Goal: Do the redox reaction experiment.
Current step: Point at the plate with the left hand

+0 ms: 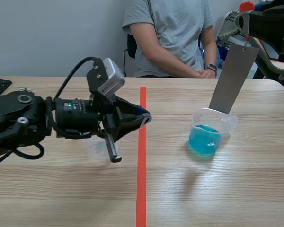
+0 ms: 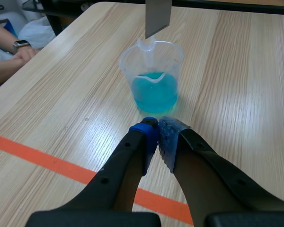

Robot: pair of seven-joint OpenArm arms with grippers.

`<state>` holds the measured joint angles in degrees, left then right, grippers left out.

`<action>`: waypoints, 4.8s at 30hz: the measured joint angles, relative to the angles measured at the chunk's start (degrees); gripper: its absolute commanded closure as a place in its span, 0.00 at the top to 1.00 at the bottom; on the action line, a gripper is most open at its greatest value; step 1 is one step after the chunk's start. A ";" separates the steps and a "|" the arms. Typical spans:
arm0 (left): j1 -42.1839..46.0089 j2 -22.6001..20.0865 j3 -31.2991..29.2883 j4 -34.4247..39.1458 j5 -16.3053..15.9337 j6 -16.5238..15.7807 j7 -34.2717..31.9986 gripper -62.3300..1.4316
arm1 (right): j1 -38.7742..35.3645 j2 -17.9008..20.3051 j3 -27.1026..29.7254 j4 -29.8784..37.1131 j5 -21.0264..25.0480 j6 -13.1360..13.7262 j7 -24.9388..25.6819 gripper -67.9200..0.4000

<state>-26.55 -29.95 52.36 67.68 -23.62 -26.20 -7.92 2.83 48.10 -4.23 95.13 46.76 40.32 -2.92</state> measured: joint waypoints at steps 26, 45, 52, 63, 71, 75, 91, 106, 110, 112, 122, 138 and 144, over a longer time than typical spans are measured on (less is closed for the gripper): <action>-13.64 22.64 8.20 -25.38 2.32 3.52 -3.37 0.10 | 0.00 0.00 0.00 0.00 0.02 0.00 -0.15 0.03; -14.25 29.22 8.20 -32.46 2.60 6.80 -4.55 0.10 | 0.00 0.00 0.00 0.00 0.00 0.00 -0.17 0.03; -14.25 29.16 8.20 -32.46 2.60 9.07 -4.55 0.10 | 0.00 0.00 0.00 0.00 0.00 0.00 -0.17 0.03; -14.25 29.16 8.20 -32.46 2.60 8.59 -4.52 0.10 | 0.00 0.00 0.00 0.00 0.00 0.00 -0.17 0.03; -14.25 29.16 8.20 -32.46 2.60 8.57 -4.48 0.10 | 0.00 0.00 0.00 0.00 0.00 0.00 -0.17 0.03; -14.25 29.16 8.20 -32.46 2.60 8.57 -4.48 0.10 | 0.00 0.00 0.00 0.00 0.00 0.00 -0.17 0.03; -14.25 29.18 8.20 -32.46 2.60 7.10 -4.50 0.10 | 0.00 0.00 0.00 0.00 0.00 0.00 -0.17 0.03; -14.25 29.18 8.20 -32.46 2.60 7.10 -4.50 0.10 | 0.00 0.00 0.00 0.00 0.00 0.00 -0.17 0.03; -14.25 29.03 8.20 -32.46 2.60 7.10 -4.61 0.10 | 0.00 0.00 0.00 0.00 0.00 0.00 -0.17 0.03; -14.25 28.63 8.20 -32.46 2.56 7.08 -4.76 0.10 | 0.00 0.00 0.00 0.00 0.00 0.00 -0.17 0.03; -10.67 19.54 5.68 -25.68 2.47 6.88 -4.50 0.10 | 0.00 0.00 0.00 0.00 0.00 0.00 -0.17 0.03; 16.26 -12.98 -14.64 8.72 2.32 8.59 -5.53 0.10 | 0.00 0.00 0.00 0.00 0.00 0.00 -0.17 0.03; 34.45 -23.56 -29.27 14.16 1.40 9.77 -9.49 0.10 | 0.00 0.00 0.00 0.00 0.00 0.00 -0.17 0.03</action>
<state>7.90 -53.52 23.09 81.84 -22.22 -16.43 -17.41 2.83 48.10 -4.23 95.13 46.76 40.32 -3.09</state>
